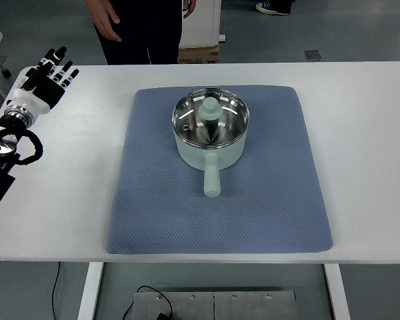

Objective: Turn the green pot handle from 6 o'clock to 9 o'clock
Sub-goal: 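Raise the left hand and swing it over the table toward the pot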

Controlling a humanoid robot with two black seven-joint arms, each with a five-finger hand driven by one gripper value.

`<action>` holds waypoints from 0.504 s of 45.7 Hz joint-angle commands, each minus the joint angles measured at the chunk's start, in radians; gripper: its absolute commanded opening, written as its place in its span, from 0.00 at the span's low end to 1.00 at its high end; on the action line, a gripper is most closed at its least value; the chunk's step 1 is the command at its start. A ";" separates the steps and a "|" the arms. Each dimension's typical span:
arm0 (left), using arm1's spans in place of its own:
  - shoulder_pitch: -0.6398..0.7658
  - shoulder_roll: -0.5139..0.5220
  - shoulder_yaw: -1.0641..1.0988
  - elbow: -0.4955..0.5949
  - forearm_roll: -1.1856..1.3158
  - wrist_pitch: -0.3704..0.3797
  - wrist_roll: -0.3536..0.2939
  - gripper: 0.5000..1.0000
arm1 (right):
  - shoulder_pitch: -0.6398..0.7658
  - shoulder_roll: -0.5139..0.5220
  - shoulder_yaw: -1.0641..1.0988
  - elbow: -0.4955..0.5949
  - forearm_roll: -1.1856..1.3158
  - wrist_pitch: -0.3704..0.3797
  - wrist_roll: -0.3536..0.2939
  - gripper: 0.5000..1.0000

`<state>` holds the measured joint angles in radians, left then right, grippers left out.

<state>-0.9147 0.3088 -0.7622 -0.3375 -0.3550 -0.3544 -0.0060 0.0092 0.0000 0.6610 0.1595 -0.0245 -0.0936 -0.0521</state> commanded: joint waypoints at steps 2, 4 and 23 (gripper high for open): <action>0.002 0.001 0.004 0.000 0.002 0.000 0.000 1.00 | 0.000 0.000 0.000 0.000 0.000 0.000 0.000 1.00; 0.002 0.001 0.004 0.000 0.002 0.000 0.000 1.00 | 0.000 0.000 0.000 0.000 0.000 0.000 0.000 1.00; -0.036 0.007 0.000 0.000 0.001 0.012 0.000 1.00 | 0.000 0.000 -0.001 0.000 0.000 0.000 0.000 1.00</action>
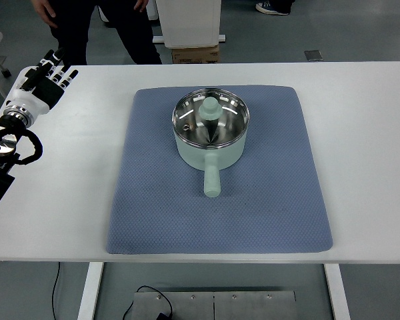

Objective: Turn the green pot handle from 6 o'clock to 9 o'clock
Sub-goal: 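Raise the left hand and swing it over the table toward the pot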

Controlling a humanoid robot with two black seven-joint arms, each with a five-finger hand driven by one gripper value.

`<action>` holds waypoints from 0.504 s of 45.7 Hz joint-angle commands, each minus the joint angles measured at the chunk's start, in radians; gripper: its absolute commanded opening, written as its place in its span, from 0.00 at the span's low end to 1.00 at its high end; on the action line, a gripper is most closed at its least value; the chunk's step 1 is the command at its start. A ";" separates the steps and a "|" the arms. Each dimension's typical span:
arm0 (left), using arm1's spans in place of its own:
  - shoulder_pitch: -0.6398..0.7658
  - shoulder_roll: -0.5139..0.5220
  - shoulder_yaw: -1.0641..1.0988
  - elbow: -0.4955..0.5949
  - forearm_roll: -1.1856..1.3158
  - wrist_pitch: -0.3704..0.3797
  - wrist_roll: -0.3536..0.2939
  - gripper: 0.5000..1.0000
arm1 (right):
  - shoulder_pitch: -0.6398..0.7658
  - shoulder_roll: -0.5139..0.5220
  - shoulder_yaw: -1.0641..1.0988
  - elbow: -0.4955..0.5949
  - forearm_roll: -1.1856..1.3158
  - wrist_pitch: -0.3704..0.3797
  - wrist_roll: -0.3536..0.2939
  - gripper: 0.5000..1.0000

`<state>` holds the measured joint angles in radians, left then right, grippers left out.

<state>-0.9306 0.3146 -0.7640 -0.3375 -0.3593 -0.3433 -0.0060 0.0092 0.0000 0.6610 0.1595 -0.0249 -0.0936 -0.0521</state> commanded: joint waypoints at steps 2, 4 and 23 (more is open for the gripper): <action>-0.045 0.001 0.006 0.000 0.008 -0.005 0.000 1.00 | 0.000 0.000 0.000 0.000 0.000 0.000 0.000 1.00; -0.066 0.003 0.008 -0.006 0.013 -0.008 0.001 1.00 | 0.000 0.000 0.000 0.000 0.000 0.000 0.000 1.00; -0.206 -0.017 0.066 -0.287 0.344 -0.006 0.012 1.00 | 0.000 0.000 0.000 0.000 0.000 0.000 0.000 1.00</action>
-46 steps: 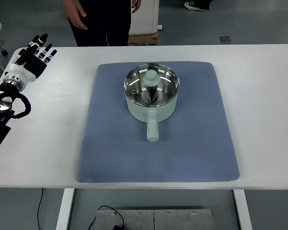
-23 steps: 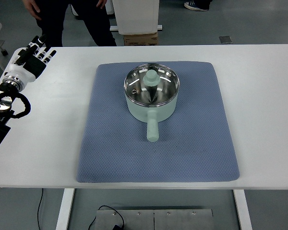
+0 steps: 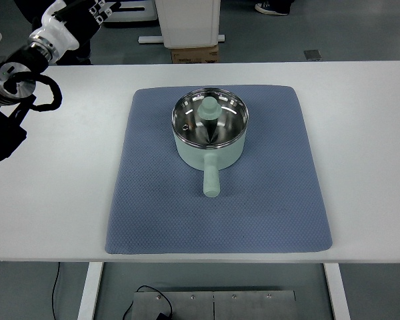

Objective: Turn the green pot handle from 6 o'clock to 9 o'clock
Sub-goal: 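Raise the left hand and swing it over the table toward the pot, then lower the left hand onto the pot rim beside the green handle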

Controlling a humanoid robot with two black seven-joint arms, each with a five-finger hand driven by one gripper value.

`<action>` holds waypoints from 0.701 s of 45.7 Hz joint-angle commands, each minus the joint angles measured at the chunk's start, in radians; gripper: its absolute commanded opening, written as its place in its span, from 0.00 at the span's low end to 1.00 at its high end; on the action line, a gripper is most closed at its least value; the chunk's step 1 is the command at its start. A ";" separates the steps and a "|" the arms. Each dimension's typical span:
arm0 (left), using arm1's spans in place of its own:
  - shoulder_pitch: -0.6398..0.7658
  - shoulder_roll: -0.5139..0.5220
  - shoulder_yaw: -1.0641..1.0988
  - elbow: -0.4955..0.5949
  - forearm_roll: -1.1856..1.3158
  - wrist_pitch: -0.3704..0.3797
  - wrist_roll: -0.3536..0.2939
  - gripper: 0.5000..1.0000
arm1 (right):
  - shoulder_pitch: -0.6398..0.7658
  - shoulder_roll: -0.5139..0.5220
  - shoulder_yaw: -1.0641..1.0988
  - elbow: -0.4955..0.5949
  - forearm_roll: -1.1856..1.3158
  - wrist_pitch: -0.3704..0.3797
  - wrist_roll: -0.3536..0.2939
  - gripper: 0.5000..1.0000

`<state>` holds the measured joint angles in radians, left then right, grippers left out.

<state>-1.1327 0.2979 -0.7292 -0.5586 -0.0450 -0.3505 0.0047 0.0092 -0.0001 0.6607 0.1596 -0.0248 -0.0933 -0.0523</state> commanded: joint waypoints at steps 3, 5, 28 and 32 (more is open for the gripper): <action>-0.018 0.000 0.086 -0.121 0.048 0.001 0.001 1.00 | 0.000 0.000 0.000 0.000 0.000 0.000 0.000 1.00; -0.030 0.000 0.123 -0.145 0.050 0.001 0.001 1.00 | 0.000 0.000 0.000 0.000 0.000 0.000 0.000 1.00; -0.199 -0.068 0.444 -0.379 0.051 -0.034 0.001 1.00 | 0.000 0.000 0.000 0.000 0.000 0.000 0.000 1.00; -0.222 -0.069 0.504 -0.414 0.051 -0.065 0.001 1.00 | 0.000 0.000 0.000 0.000 0.000 0.000 0.000 1.00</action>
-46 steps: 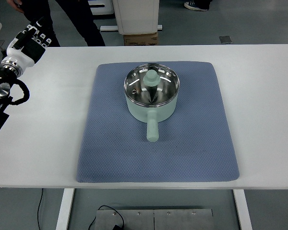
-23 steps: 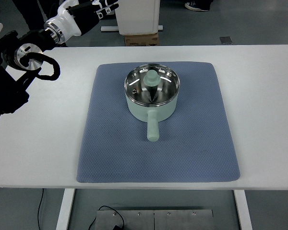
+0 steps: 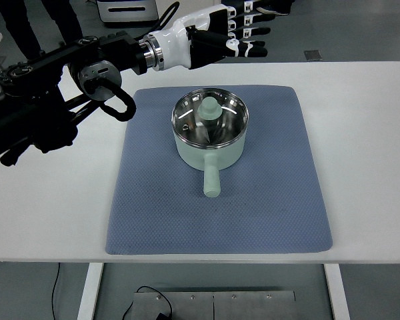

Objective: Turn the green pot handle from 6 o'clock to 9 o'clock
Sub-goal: 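Lower the left hand onto the pot rim beside the green handle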

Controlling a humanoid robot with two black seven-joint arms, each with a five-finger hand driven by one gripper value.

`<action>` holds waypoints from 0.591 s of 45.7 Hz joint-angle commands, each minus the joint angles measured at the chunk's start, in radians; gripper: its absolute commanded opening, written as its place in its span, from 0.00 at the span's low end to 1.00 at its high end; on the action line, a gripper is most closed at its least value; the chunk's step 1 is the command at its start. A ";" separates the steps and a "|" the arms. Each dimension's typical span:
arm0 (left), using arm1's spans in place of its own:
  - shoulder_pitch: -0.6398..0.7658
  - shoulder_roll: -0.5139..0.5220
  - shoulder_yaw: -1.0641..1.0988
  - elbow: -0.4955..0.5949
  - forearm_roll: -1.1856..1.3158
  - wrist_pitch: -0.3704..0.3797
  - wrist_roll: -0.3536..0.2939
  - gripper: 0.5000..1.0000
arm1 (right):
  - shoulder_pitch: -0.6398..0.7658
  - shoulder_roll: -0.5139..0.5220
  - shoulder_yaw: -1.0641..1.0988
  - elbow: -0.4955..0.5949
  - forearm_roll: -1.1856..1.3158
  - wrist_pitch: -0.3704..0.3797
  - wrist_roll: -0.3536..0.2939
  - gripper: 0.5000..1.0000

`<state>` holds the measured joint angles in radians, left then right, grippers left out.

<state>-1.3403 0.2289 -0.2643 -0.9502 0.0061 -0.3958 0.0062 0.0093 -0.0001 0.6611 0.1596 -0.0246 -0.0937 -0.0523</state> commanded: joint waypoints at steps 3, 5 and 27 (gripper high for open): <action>-0.025 0.000 0.085 -0.050 0.002 -0.054 0.000 1.00 | 0.000 0.000 0.000 0.000 0.000 0.000 0.000 1.00; -0.031 0.000 0.115 -0.064 0.002 -0.075 0.001 1.00 | 0.000 0.000 0.000 0.000 0.000 0.000 0.000 1.00; -0.103 0.015 0.367 -0.102 0.103 -0.215 0.006 1.00 | 0.000 0.000 0.000 0.000 0.000 0.000 0.000 1.00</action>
<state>-1.4362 0.2437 0.0815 -1.0513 0.0876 -0.6107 0.0122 0.0092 0.0000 0.6610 0.1596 -0.0249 -0.0937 -0.0523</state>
